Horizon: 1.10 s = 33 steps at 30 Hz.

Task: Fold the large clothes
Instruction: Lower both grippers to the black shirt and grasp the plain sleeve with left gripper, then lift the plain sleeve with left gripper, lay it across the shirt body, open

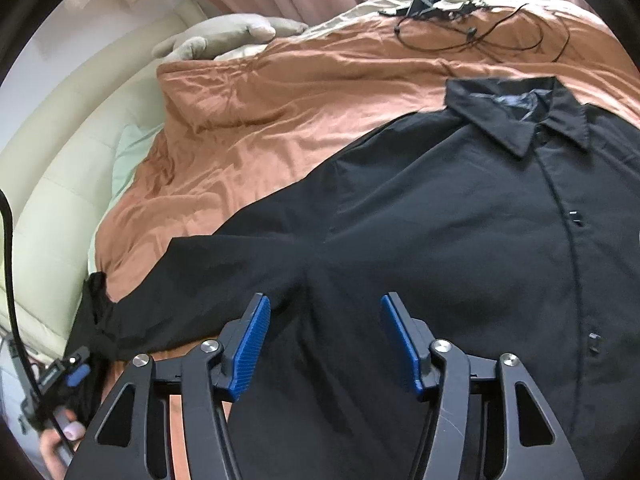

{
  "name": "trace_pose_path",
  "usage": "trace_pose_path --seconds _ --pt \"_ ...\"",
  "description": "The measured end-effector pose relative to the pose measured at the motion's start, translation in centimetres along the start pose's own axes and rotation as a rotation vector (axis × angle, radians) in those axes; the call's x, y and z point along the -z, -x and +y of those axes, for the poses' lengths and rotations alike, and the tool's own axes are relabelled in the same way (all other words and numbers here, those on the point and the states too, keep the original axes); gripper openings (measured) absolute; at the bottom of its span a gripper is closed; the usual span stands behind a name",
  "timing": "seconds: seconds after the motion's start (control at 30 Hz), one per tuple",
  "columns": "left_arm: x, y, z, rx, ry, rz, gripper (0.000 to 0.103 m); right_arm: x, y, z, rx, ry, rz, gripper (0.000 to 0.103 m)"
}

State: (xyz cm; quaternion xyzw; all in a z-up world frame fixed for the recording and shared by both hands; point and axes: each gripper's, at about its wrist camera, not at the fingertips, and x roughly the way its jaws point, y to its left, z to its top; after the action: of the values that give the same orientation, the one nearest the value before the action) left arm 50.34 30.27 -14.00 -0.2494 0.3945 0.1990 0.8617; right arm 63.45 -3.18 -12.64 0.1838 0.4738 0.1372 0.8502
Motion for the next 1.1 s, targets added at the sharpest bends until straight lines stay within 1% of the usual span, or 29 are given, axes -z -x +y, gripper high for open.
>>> trace_pose_path --seconds 0.1,0.17,0.23,0.27,0.33,0.4,0.43,0.47,0.5,0.53,0.57,0.6,0.7,0.8,0.87,0.9,0.93,1.0,1.1 --pt "-0.2 -1.8 0.1 -0.026 0.008 0.006 0.077 -0.3 -1.5 -0.3 -0.026 -0.025 0.021 0.042" --pt "-0.1 -3.1 0.1 -0.036 0.012 0.024 0.076 -0.4 -2.8 -0.6 -0.058 -0.055 0.037 0.039" --pt "0.0 -4.5 0.2 -0.052 0.018 0.052 0.067 -0.4 -3.9 -0.8 -0.087 -0.066 0.047 0.036" --pt "0.0 -5.2 0.3 -0.052 0.023 0.063 0.060 -0.3 -4.3 -0.9 -0.098 -0.070 0.051 0.034" --pt "0.0 -6.4 0.2 -0.059 0.011 0.065 0.053 -0.1 -5.6 -1.3 -0.120 -0.093 0.072 0.027" --pt "-0.1 -6.9 -0.3 -0.091 -0.031 0.044 0.035 0.1 -6.4 -1.8 -0.123 -0.108 0.089 0.020" --pt "-0.2 -6.8 -0.6 -0.098 -0.046 0.033 0.028 0.2 -6.7 -2.0 -0.123 -0.110 0.100 0.017" --pt "-0.3 -6.6 -0.9 -0.080 -0.050 0.030 0.014 0.4 -7.0 -2.0 -0.125 -0.108 0.111 0.016" --pt "-0.5 -6.1 -1.3 -0.067 -0.053 0.029 0.010 0.5 -7.0 -2.0 -0.127 -0.105 0.116 0.014" --pt "-0.7 -5.7 -1.6 -0.065 -0.060 0.018 0.008 0.5 -6.8 -1.9 -0.129 -0.102 0.126 0.014" --pt "-0.9 -5.1 -2.1 -0.062 -0.068 0.001 0.005 0.4 -6.5 -1.8 -0.131 -0.103 0.135 0.014" --pt "-1.1 -4.3 -2.6 -0.058 -0.075 -0.019 0.004 0.3 -6.1 -1.7 -0.129 -0.100 0.136 0.014" --pt "-2.1 -1.3 -4.3 -0.020 -0.098 -0.084 0.003 -0.1 -3.8 -1.2 -0.104 -0.070 0.105 0.014" --pt "-3.2 2.2 -7.1 0.023 -0.142 -0.144 0.003 -0.5 -0.9 -0.9 -0.073 -0.042 0.070 0.014" --pt "-3.8 4.0 -8.8 0.053 -0.168 -0.171 0.003 -0.5 1.4 -0.9 -0.050 -0.021 0.035 0.025" --pt "-3.8 5.3 -9.7 0.069 -0.184 -0.185 0.003 -0.6 2.1 -1.0 -0.039 -0.015 0.024 0.038" --pt "-3.9 6.5 -11.0 0.082 -0.204 -0.200 0.003 -0.5 3.2 -1.4 -0.020 -0.019 0.005 0.045" --pt "-4.2 8.2 -13.0 0.102 -0.238 -0.223 0.003 -0.3 5.3 -2.3 0.002 -0.036 -0.030 0.046" --pt "-4.4 10.9 -16.5 0.153 -0.282 -0.252 0.003 0.4 8.0 -3.6 0.015 -0.049 -0.060 0.046"
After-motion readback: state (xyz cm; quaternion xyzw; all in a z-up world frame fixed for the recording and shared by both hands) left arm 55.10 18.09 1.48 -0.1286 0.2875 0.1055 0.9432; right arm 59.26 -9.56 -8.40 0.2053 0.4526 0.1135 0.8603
